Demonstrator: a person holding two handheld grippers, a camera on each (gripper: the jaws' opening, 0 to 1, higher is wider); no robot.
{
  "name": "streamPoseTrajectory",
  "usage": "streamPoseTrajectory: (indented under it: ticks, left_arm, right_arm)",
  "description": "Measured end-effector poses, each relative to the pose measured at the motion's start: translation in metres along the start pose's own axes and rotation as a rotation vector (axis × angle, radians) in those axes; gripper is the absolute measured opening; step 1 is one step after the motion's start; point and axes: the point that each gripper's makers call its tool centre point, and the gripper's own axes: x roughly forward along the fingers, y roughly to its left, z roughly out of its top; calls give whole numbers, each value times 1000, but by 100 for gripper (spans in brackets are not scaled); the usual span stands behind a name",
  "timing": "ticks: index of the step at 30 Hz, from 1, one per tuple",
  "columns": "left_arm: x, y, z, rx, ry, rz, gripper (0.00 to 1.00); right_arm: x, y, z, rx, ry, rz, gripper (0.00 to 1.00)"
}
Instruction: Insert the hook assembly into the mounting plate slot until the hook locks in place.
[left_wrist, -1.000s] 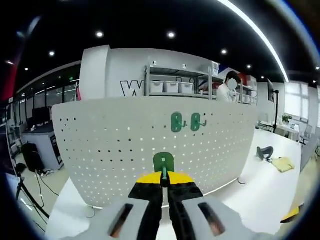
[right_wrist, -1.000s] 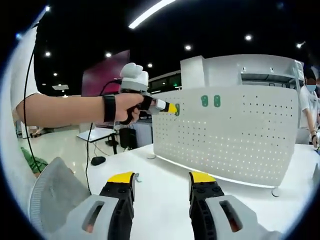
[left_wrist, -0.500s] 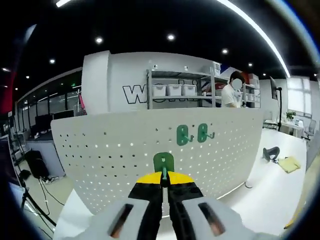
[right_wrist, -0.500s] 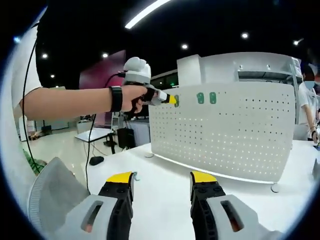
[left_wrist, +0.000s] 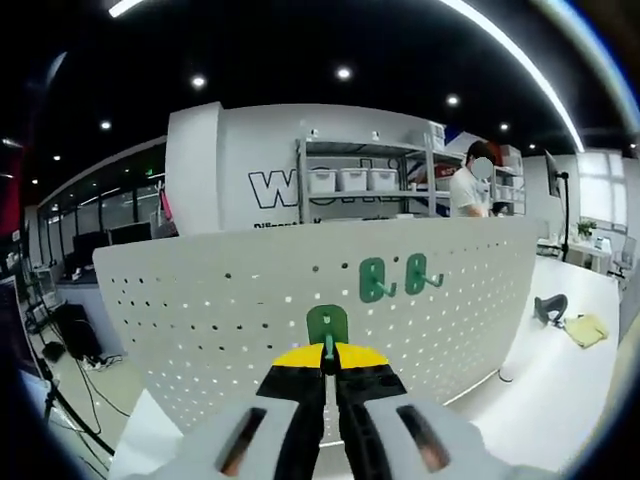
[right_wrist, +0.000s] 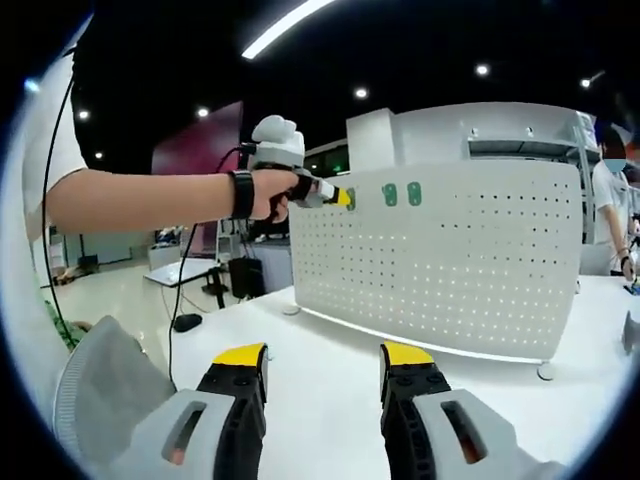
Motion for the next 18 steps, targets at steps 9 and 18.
streamPoseTrajectory:
  ticks: [9,18]
  left_arm:
    - [15,4,6,-10,4,11,2]
    - [26,3,13,4,-1,18,2]
  right_arm:
    - [0,-4,1,7,0,-4,45]
    - [-2,-7,-1,20,2,-15,45]
